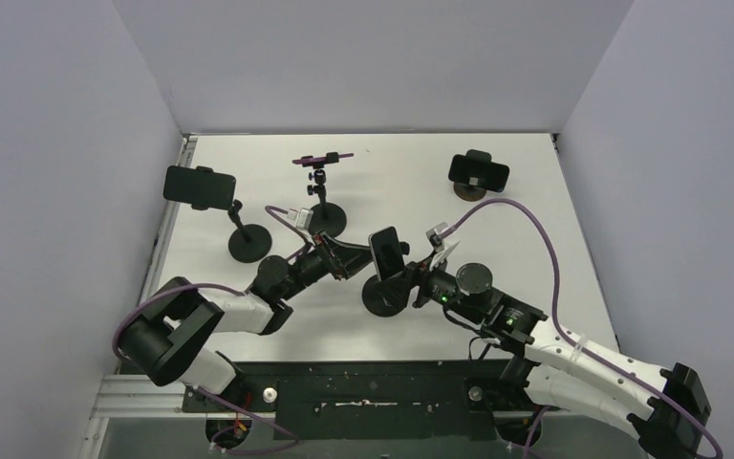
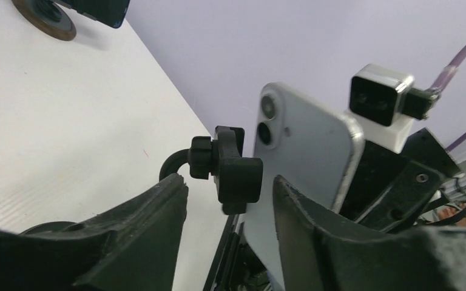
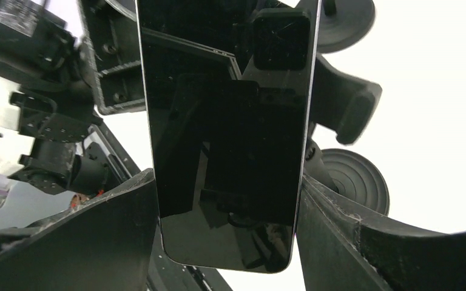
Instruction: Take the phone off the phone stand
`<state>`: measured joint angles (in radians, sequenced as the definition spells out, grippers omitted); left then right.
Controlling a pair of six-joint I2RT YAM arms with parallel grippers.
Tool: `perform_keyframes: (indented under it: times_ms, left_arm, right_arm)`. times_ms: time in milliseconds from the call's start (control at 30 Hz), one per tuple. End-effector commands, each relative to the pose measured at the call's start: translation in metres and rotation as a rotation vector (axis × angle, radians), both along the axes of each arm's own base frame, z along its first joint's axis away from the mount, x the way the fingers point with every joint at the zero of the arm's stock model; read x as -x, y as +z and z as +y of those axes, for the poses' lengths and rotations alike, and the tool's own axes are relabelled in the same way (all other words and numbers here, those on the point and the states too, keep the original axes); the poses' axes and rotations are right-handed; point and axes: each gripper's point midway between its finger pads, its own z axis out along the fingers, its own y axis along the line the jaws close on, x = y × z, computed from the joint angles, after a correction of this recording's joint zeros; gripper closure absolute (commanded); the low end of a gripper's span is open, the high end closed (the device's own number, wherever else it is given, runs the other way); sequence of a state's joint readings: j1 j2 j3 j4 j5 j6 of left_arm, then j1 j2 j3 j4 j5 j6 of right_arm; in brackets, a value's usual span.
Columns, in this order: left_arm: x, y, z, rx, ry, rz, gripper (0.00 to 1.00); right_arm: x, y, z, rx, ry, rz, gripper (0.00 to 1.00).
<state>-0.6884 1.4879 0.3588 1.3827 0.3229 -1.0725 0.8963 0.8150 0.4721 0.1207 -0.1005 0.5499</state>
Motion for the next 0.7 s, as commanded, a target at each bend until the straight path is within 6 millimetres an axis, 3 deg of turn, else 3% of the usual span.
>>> perform_keyframes:
  times_ms: [0,133,167,200,433,567,667]
  left_arm:
    - [0.0,0.024,0.0,0.003,0.017,-0.069,0.44]
    - [0.0,0.032,0.008,-0.004,0.062,-0.069,0.26]
    - [-0.001,0.033,0.011,-0.008,0.078,-0.067,0.11]
    - [-0.001,0.035,0.015,-0.012,0.095,-0.065,0.04]
    - [-0.008,0.036,0.059,-0.171,0.314,-0.008,0.03]
    - [0.001,0.066,0.077,-0.155,0.357,-0.062,0.02]
    - [0.007,0.085,0.074,-0.15,0.329,-0.101,0.03]
  right_arm:
    - [0.002,0.071,0.009,-0.108,0.052,-0.124,1.0]
    - [0.004,0.083,0.008,-0.096,0.065,-0.137,1.0]
    - [0.005,0.087,0.008,-0.094,0.069,-0.142,1.0]
    - [0.005,0.091,0.008,-0.09,0.073,-0.147,1.0]
    - [-0.009,0.107,0.006,-0.018,0.02,-0.174,1.0]
    - [-0.021,0.115,0.012,-0.018,-0.017,-0.195,1.0]
    - [-0.027,0.115,0.02,-0.014,-0.027,-0.19,1.0]
